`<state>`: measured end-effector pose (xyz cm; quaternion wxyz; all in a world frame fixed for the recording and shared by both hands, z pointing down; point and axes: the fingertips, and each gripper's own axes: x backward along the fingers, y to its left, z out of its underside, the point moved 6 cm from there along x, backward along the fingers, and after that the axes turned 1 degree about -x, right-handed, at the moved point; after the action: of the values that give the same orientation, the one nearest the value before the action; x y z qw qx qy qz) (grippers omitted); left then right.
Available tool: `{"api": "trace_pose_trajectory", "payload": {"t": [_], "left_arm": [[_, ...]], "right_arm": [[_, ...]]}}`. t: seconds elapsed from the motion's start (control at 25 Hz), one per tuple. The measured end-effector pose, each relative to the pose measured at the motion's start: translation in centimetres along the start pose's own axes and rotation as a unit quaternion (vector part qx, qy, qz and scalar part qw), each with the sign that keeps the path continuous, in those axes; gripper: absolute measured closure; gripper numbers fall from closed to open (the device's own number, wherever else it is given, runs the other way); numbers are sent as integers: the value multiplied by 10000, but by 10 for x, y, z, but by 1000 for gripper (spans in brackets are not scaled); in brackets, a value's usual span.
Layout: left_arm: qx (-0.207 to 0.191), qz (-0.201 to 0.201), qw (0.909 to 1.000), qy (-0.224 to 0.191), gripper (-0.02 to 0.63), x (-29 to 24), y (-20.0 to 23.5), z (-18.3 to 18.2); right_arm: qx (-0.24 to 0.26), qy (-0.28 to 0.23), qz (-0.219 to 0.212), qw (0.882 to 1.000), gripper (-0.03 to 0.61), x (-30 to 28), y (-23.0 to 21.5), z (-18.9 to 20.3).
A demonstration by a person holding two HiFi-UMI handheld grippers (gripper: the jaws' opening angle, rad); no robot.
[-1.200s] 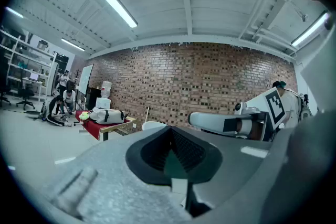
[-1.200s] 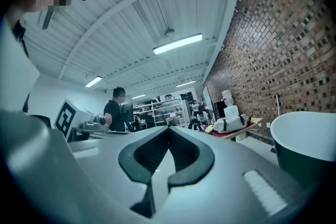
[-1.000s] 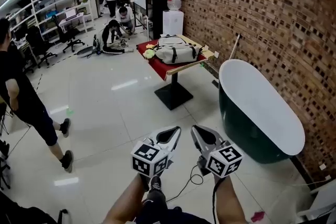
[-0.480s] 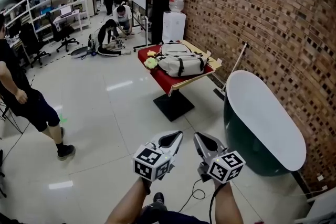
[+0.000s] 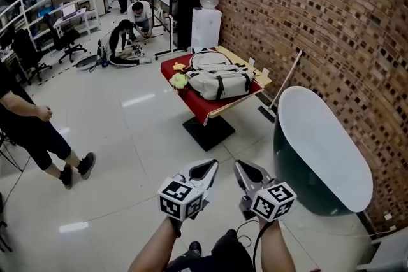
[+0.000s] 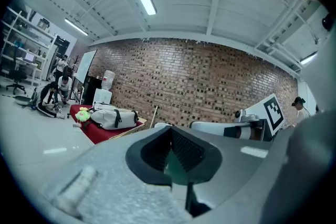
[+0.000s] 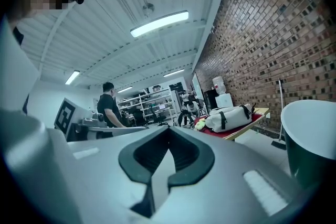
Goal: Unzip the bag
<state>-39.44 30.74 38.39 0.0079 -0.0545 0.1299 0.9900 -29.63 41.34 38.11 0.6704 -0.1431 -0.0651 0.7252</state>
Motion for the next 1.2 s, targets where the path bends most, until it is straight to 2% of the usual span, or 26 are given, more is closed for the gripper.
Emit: {"api": "trace_pose_trajectory", "payload": {"t": [0.24,0.52,0.76,0.96,1.2], "left_arm": [[96,-155,9998,47,611,-48,43,-7],[205,-668,9975,104,611,-123,92,-21],[159,-1052,9943,109,611,-173,133,-41],[156,-1152,9932,78,611,-206,176,-53],[239,-925,9954,-19,611,-254,240,-67]], "right_arm": [[5,14,-239,9997,572,-53,-45,-14],[-151,-5,-709,9974,572,-118,-122,-47],[-275,51,-1120,9933,574,-176,-168,-65],[-271,116,-1193,9924,572,-222,-199,-76],[39,283,-926,9953,572,-286,-234,-91]]}}
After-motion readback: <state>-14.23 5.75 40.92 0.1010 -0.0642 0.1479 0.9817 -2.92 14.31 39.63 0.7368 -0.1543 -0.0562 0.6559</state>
